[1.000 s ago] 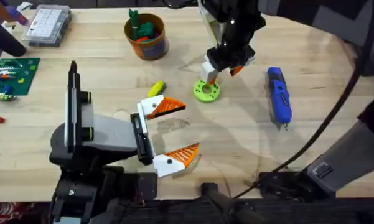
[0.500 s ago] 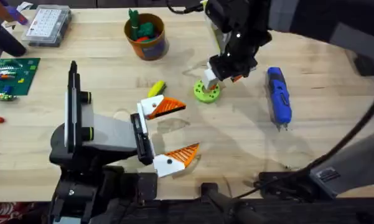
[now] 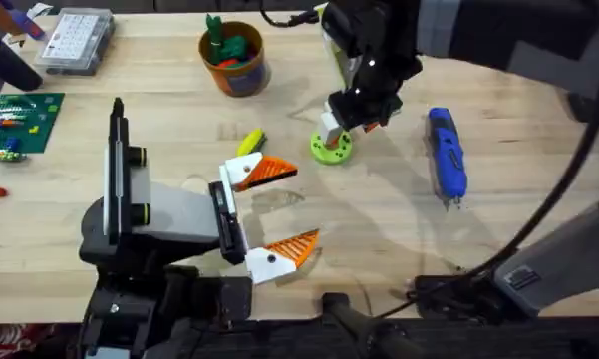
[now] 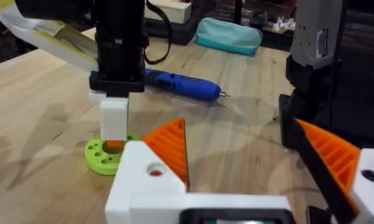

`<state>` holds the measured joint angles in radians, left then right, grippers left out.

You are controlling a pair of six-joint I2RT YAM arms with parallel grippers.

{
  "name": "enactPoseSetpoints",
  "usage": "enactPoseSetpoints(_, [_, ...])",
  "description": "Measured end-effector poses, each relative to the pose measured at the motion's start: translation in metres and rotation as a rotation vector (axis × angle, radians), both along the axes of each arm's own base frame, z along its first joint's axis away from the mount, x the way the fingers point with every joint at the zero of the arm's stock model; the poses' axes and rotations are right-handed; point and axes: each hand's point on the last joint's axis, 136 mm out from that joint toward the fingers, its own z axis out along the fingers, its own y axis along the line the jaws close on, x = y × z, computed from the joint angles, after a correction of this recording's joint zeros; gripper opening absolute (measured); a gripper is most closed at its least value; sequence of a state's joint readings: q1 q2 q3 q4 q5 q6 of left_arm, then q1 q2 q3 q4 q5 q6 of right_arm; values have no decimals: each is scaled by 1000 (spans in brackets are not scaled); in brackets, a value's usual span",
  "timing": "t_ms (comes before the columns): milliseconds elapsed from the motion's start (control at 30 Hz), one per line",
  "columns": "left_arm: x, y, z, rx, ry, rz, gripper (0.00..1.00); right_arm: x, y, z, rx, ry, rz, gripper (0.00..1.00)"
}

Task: Pick up the gripper from the table and insert it into the empty holder that is missing its gripper. Then pick up a screw, insert it into the mounting hole, and use the screwdriver to tighten it. Finally, clean up the table by picking up the vegetable and placing it into the bucket.

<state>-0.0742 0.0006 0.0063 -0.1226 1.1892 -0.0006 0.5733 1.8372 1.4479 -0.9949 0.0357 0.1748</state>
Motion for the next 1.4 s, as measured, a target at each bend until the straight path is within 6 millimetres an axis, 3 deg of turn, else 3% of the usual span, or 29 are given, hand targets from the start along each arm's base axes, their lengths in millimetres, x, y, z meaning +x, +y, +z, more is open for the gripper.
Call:
enactPoseSetpoints(400, [0,0,0,0,0,0,993,6,5,-10,4,-7,5,680])
enactPoseSetpoints(667, [0,0,0,0,0,0,993,6,5,-27,-19,29,5,680])
enactPoseSetpoints(1067, [0,0,0,0,0,0,993,8,6,-28,-15,21,13,680])
enactPoseSetpoints(1300, [0,0,0,0,0,0,993,8,6,-28,-16,22,21,457])
enactPoseSetpoints(1400, [0,0,0,0,0,0,993,8,6,-28,-16,23,20,425])
